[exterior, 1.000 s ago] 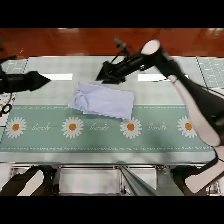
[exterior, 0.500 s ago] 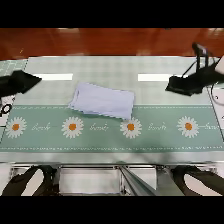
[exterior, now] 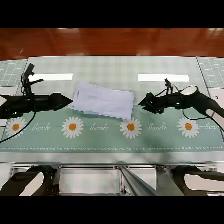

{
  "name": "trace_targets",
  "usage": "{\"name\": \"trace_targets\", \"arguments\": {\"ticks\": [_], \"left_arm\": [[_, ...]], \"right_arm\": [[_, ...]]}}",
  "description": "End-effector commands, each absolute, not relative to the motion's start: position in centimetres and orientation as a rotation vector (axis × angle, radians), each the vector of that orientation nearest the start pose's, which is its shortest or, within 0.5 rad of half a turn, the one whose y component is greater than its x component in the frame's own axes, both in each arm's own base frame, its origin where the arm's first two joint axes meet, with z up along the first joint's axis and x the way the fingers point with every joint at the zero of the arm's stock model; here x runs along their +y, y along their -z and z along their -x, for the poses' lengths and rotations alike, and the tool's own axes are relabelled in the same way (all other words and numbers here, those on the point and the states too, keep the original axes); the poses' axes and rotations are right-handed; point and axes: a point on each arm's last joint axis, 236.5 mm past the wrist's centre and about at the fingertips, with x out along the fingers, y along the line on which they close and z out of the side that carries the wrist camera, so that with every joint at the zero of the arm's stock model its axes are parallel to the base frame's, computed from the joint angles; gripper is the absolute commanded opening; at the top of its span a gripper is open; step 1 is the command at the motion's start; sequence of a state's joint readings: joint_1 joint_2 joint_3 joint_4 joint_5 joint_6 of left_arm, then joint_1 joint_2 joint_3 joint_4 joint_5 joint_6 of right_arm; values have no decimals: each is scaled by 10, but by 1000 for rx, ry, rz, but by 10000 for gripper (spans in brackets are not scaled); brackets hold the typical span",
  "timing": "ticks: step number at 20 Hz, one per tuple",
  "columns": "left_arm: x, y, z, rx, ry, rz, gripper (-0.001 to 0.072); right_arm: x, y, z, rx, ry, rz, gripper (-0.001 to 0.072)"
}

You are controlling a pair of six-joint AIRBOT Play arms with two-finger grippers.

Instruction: Fold the shirts.

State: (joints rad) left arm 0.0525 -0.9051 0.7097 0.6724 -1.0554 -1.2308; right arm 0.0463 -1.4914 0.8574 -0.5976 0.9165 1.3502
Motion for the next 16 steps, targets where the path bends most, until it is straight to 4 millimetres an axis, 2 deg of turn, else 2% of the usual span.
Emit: {"name": "trace_targets", "arguments": {"ticks": [1,6,7,8,12,13,14,16], "left_arm": [[-150,-39,-306,1087,528,617,20],[-150,-38,-307,1088,527,617,20],[-150,-38,-307,1088,526,617,20],[-150,-38,-307,1088,526,617,20],[-150,-38,-307,1088,527,617,20],[-150,-38,-307,1088,527,617,20],[-150,-38,-307,1088,527,617,20],[-150,-38,-307,1088,527,617,20]], "right_arm": [[208,98,-367,1431,-444,-861,415],[243,97,-376,1489,-562,-819,409],[250,96,-377,1495,-584,-807,363],[256,93,-378,1493,-602,-795,359],[276,57,-373,1521,-739,-729,352],[275,53,-372,1538,-740,-697,306],[274,52,-373,1537,-729,-659,23],[277,47,-376,1511,-723,-654,22]]}}
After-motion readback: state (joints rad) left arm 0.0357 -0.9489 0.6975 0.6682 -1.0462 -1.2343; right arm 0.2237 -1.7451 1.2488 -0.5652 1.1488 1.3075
